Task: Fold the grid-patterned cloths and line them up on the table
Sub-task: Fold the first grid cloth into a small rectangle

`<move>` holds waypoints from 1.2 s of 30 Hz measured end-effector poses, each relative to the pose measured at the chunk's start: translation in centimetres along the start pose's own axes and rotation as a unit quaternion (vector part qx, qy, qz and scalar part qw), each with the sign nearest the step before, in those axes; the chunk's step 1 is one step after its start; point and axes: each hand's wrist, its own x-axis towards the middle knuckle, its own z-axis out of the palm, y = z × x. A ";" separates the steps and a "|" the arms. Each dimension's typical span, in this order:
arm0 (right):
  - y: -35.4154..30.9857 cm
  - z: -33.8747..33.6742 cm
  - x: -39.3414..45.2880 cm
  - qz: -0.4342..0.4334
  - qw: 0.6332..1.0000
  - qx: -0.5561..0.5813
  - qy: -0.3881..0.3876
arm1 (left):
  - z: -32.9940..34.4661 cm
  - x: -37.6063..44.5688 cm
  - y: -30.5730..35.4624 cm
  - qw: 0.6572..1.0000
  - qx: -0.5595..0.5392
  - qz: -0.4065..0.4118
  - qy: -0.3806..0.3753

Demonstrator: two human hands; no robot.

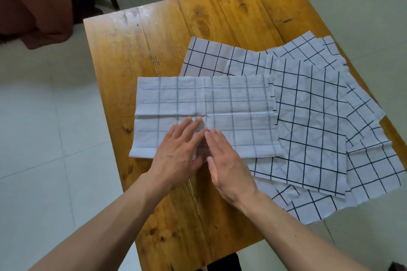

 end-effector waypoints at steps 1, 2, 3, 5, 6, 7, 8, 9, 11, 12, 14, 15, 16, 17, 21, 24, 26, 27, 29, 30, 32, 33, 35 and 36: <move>0.0 0.4 0.0 0.010 1.000 -0.001 0.003 | 0.0 -0.1 -0.1 1.000 -0.001 0.001 0.003; -0.1 0.5 0.1 0.019 1.000 -0.009 0.008 | 0.1 -0.1 -0.4 1.000 0.000 0.002 0.004; -0.1 0.6 0.1 0.024 0.999 -0.021 0.013 | 0.0 -0.3 -0.7 1.000 0.000 -0.001 0.003; -0.4 0.5 0.2 0.024 0.998 -0.046 0.020 | -0.2 -0.7 -1.5 1.000 0.001 -0.010 -0.001; -0.6 0.4 0.2 0.029 0.998 -0.053 0.016 | -0.3 -1.1 -2.0 1.000 0.001 -0.016 0.000; -0.8 0.4 0.1 0.037 0.998 -0.057 0.010 | -0.4 -1.5 -2.5 1.000 0.002 -0.023 -0.001; -1.2 0.4 0.1 0.042 0.997 -0.063 0.004 | -0.5 -2.0 -3.0 1.000 0.005 -0.031 -0.003; -1.4 0.4 0.1 0.047 0.996 -0.071 0.002 | -0.6 -2.5 -3.5 0.999 0.009 -0.035 -0.006; -1.8 0.7 0.1 0.051 0.993 -0.104 0.004 | -0.8 -3.5 -4.5 0.999 0.017 -0.040 -0.005; -2.1 0.9 0.2 0.053 0.991 -0.126 0.005 | -1.0 -4.0 -5.0 0.999 0.019 -0.043 -0.005; -2.8 1.3 0.4 0.053 0.986 -0.160 0.012 | -1.4 -4.7 -5.8 0.998 0.017 -0.057 -0.008; -3.2 1.6 0.5 0.046 0.985 -0.163 0.014 | -1.5 -5.1 -6.1 0.998 0.012 -0.067 -0.007; -3.7 1.8 0.6 0.031 0.987 -0.157 0.013 | -1.6 -5.4 -6.3 0.997 0.008 -0.074 -0.005; -4.2 2.1 0.6 0.010 0.989 -0.149 0.006 | -1.7 -5.7 -6.4 0.997 0.006 -0.079 -0.002; -4.9 3.0 0.5 -0.022 0.990 -0.137 -0.040 | -1.8 -6.2 -6.6 0.996 0.000 -0.087 0.003; -4.8 2.8 0.5 -0.016 0.991 -0.130 -0.035 | -2.0 -6.5 -7.3 0.996 -0.010 -0.091 0.001; -4.8 2.7 0.6 -0.013 0.991 -0.125 -0.035 | -2.4 -6.9 -7.8 0.996 -0.016 -0.092 -0.006; -4.8 2.6 0.6 -0.012 0.992 -0.124 -0.038 | -2.7 -7.1 -8.2 0.996 -0.020 -0.090 -0.017; -4.8 2.6 0.6 -0.011 0.992 -0.125 -0.034 | -3.4 -7.2 -8.8 0.996 -0.025 -0.080 -0.040; -4.9 2.6 0.6 -0.009 0.991 -0.127 -0.034 | -3.7 -7.2 -9.0 0.996 -0.025 -0.072 -0.047; -5.0 2.5 0.5 -0.006 0.992 -0.125 -0.032 | -4.2 -7.1 -9.4 0.997 -0.030 -0.059 -0.047; -5.0 2.4 0.5 -0.007 0.992 -0.122 -0.033 | -4.3 -7.0 -9.6 0.997 -0.036 -0.059 -0.043; -5.0 2.3 0.5 -0.011 0.992 -0.118 -0.041 | -4.6 -6.9 -9.8 0.996 -0.048 -0.063 -0.027; -4.9 2.2 0.5 -0.011 0.992 -0.114 -0.045 | -4.7 -6.9 -9.9 0.997 -0.048 -0.059 -0.020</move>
